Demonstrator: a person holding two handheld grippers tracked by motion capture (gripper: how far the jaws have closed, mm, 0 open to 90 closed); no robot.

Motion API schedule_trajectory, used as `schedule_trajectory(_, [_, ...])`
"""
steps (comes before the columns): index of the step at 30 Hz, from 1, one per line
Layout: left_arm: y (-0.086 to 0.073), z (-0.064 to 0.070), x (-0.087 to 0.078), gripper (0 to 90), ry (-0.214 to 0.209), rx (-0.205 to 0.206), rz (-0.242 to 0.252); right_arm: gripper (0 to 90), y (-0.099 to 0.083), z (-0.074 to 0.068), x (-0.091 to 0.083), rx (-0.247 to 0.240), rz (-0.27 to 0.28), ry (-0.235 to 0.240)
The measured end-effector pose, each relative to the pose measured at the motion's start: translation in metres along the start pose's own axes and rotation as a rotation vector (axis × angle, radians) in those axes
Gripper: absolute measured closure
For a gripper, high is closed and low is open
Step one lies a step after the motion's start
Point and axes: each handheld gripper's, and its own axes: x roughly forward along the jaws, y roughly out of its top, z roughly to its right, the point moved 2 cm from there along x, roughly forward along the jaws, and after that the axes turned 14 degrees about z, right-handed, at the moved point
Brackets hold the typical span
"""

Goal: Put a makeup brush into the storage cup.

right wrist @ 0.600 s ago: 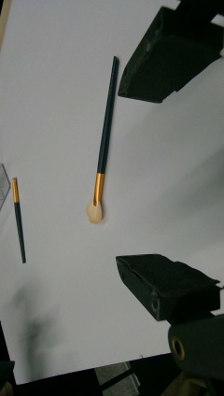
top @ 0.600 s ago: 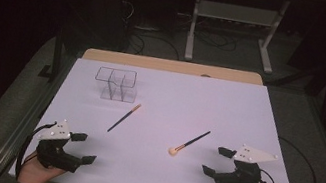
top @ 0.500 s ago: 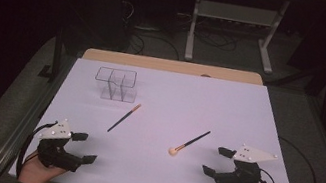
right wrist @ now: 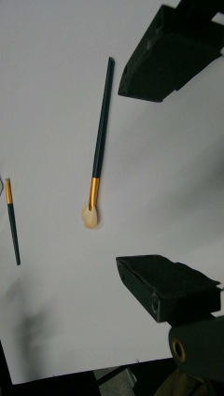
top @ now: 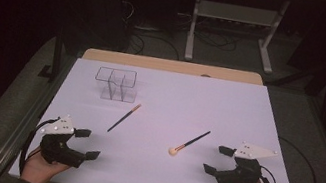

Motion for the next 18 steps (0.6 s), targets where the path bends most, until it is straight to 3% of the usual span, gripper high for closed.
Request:
schedule_trajectory(6, [0.007, -0.001, 0.002, 19.7, -0.001, 0.008, 0.002, 13.9, 0.002, 0.001, 0.001, 0.002, -0.007, 0.000])
schedule_trajectory(10, [0.018, -0.003, 0.007, 19.9, 0.010, 0.038, -0.035, 14.0, 0.005, -0.001, 0.002, -0.008, -0.008, 0.001])
schedule_trajectory(18, [0.030, -0.007, 0.019, 23.2, 0.003, 0.039, -0.054, 14.2, 0.008, -0.001, 0.003, -0.008, -0.024, 0.000])
